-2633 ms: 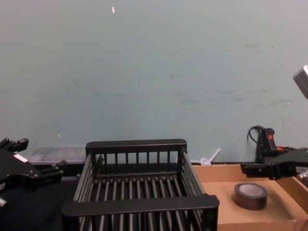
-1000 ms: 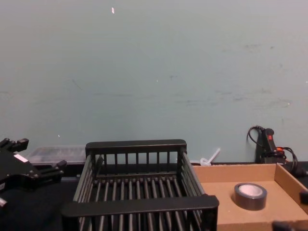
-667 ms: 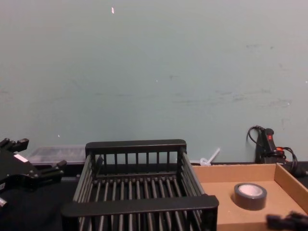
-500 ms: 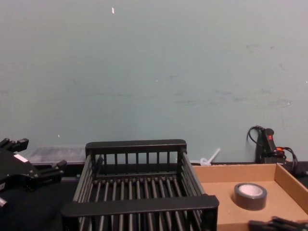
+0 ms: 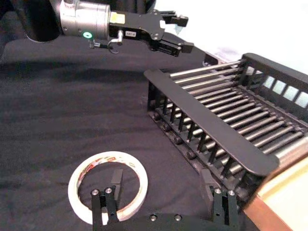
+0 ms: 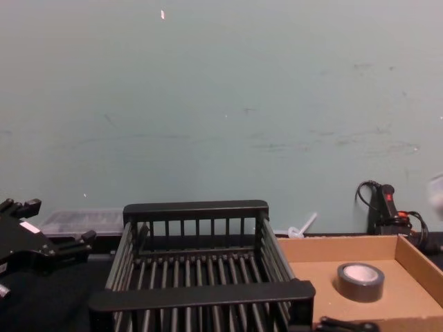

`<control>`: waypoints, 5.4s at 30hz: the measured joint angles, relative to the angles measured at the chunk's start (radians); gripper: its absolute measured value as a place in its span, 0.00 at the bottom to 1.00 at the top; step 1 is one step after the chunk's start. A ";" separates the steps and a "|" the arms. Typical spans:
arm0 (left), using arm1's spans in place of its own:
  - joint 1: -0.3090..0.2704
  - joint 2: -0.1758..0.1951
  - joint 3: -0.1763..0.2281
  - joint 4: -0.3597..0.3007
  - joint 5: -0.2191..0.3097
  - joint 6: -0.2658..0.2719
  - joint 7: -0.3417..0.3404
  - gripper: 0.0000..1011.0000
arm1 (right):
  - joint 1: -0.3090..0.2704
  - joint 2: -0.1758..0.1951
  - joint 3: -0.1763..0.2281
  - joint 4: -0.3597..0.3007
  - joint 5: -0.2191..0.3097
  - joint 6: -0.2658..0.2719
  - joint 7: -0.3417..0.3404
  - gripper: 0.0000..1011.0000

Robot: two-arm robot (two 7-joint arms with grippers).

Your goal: Pick up the white tape and place it into the black box , Pick up the silver tape and place it into the brown box.

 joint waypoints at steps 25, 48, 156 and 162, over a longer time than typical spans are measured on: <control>0.000 0.000 0.000 0.000 0.000 0.000 0.000 0.99 | 0.137 -0.049 -0.148 0.121 -0.020 0.015 0.047 0.99; 0.000 0.000 0.000 0.000 0.000 0.000 0.000 0.99 | 0.163 -0.042 -0.195 0.122 -0.044 0.072 0.006 0.99; 0.000 0.000 0.000 0.000 0.000 0.000 0.000 0.99 | 0.166 -0.033 -0.185 0.072 -0.023 0.112 0.009 0.09; 0.000 0.000 0.000 0.000 0.000 0.000 0.000 0.99 | 0.162 -0.012 -0.170 0.032 0.004 0.095 0.015 0.09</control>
